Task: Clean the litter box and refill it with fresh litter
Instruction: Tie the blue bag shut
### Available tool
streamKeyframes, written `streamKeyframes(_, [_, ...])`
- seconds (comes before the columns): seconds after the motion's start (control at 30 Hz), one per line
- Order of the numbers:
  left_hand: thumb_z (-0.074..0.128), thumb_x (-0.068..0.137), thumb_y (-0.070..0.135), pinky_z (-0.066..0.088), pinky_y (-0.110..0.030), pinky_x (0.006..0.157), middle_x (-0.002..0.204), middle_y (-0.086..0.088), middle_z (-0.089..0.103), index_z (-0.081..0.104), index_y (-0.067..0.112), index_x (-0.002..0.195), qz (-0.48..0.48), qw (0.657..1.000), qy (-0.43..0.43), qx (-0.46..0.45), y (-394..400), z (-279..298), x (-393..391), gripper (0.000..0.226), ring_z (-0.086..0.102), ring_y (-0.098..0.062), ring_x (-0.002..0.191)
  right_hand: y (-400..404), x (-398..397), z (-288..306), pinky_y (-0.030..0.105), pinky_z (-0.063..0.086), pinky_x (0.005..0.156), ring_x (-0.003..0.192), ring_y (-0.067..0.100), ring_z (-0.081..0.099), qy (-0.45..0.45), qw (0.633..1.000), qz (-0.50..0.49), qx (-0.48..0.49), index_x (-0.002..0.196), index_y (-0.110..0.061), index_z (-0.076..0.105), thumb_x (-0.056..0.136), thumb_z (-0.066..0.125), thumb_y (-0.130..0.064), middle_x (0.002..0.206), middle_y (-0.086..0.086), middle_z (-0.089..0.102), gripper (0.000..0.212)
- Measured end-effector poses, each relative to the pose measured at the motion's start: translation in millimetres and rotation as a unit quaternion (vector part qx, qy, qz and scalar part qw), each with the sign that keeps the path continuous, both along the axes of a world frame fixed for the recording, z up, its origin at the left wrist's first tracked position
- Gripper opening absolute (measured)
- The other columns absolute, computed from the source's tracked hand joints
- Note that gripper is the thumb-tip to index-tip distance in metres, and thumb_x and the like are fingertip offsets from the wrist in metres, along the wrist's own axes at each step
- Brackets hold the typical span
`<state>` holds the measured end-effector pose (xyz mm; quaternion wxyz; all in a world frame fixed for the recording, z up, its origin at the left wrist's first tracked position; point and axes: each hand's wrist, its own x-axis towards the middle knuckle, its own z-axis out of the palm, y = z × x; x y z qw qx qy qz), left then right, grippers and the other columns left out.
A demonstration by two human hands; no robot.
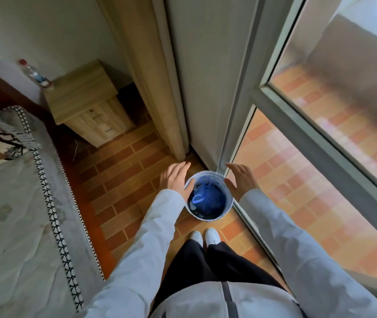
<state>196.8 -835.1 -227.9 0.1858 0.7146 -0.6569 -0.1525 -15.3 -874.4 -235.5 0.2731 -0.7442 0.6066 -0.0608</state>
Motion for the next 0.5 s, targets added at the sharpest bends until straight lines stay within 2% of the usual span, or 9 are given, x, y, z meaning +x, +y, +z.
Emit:
streamKeyframes(0.1, [0.058,0.078,0.028,0.045,-0.044,0.094,0.122,-0.007,0.062,0.061,0.013,0.12,-0.03,0.999,0.003,-0.011,-1.5,6.8,2.8,0.045,0.053,-0.026,0.116,8.1,-3.5,12.2,0.038,0.03,0.109,0.131,0.032,0.038,-0.011,1.0,-0.024,-0.018,0.138,-0.009,0.047,0.091,0.059,-0.023,0.138,0.011,0.052,0.05])
streamKeyframes(0.2, [0.058,0.08,0.031,0.042,-0.042,0.094,0.123,-0.005,0.062,0.061,0.015,0.121,-0.054,0.998,-0.01,-0.022,-0.8,10.8,5.4,0.044,0.053,-0.024,0.116,20.1,-7.7,23.7,0.042,0.033,0.108,0.132,0.034,0.037,-0.011,0.998,-0.052,-0.033,0.138,-0.009,0.046,0.091,0.058,-0.024,0.138,0.012,0.051,0.051])
streamKeyframes(0.3, [0.067,0.078,0.025,0.042,-0.042,0.094,0.122,-0.005,0.063,0.062,0.014,0.12,-0.077,0.996,-0.016,-0.046,-1.7,15.0,11.4,0.043,0.054,-0.024,0.115,36.3,-9.1,36.7,0.045,0.034,0.108,0.134,0.033,0.035,-0.015,0.994,-0.1,-0.048,0.14,-0.011,0.044,0.093,0.056,-0.024,0.14,0.011,0.05,0.05])
streamKeyframes(0.5, [0.067,0.081,0.022,0.039,-0.043,0.099,0.125,-0.007,0.061,0.06,0.014,0.123,-0.19,0.98,-0.012,-0.059,-9.5,32.8,28.0,0.043,0.052,-0.027,0.12,80.4,0.8,57.9,0.047,0.035,0.107,0.131,0.034,0.038,-0.017,0.974,-0.205,-0.091,0.138,-0.009,0.046,0.093,0.057,-0.02,0.137,0.012,0.052,0.047])
